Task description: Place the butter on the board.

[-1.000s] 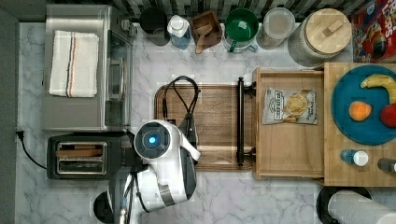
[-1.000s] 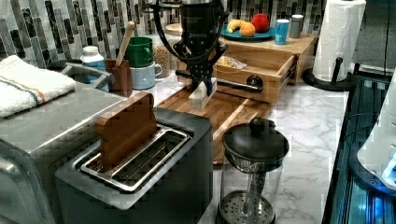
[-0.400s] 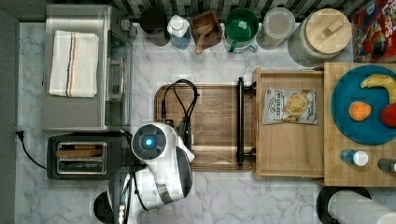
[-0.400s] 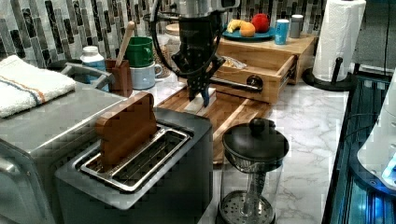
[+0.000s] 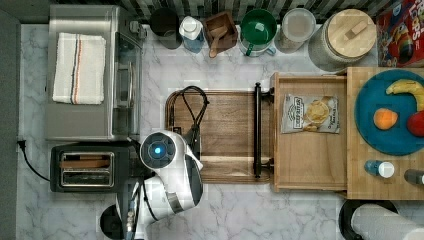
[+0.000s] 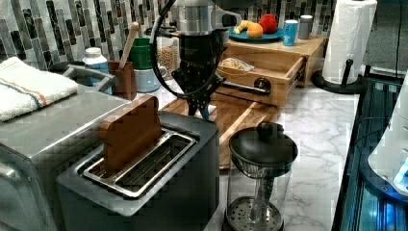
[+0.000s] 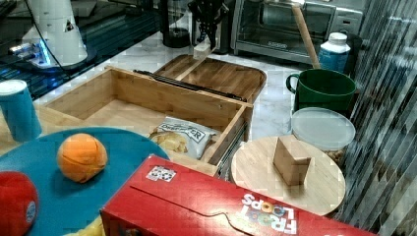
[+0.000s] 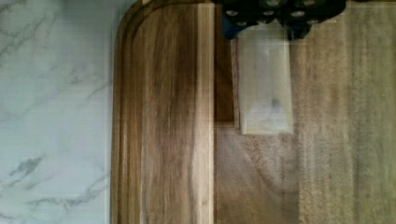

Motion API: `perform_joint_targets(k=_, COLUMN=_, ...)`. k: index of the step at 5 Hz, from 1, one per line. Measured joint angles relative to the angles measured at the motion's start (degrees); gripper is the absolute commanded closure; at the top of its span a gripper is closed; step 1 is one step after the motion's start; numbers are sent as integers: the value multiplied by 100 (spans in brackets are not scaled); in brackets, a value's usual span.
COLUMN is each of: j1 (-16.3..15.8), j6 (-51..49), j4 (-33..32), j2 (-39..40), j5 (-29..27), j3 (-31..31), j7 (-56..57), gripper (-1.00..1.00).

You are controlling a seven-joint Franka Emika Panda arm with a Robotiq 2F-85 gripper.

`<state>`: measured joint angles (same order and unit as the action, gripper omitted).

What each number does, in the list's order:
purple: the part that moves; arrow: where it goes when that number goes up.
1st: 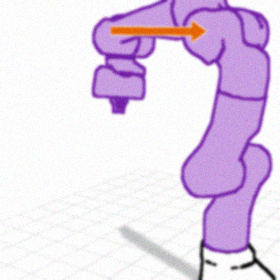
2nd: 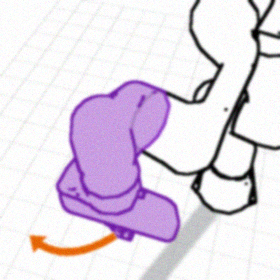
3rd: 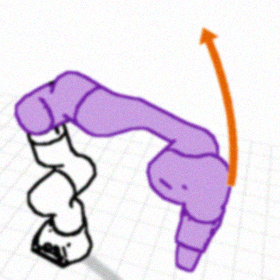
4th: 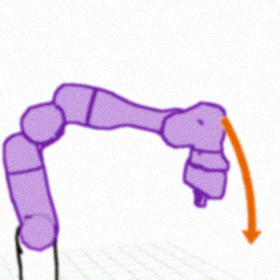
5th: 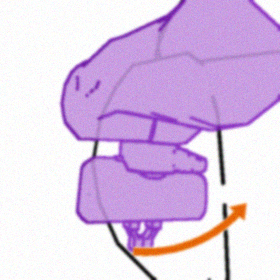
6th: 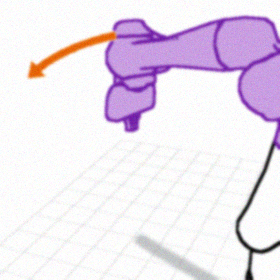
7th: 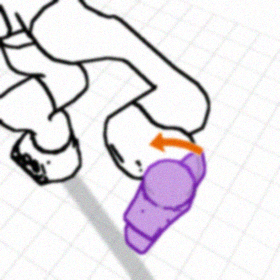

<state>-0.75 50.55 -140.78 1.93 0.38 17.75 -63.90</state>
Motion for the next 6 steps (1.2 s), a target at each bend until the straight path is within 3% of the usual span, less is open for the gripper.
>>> perform_joint_targets(k=2, j1=26, j6=-383, j4=-67, j2=36, j5=20, j3=1, j7=0, gripper=100)
perform_joint_targets(k=3, j1=35, j6=95, j4=-101, j2=141, j5=136, j3=-6, j7=0, gripper=100)
perform_joint_targets(k=4, j1=34, j6=176, j4=-112, j2=240, j5=156, j3=-4, j7=0, gripper=-100)
perform_joint_targets(k=6, j1=39, j6=-627, j4=-101, j2=450, j5=153, j3=25, j7=0, gripper=-100)
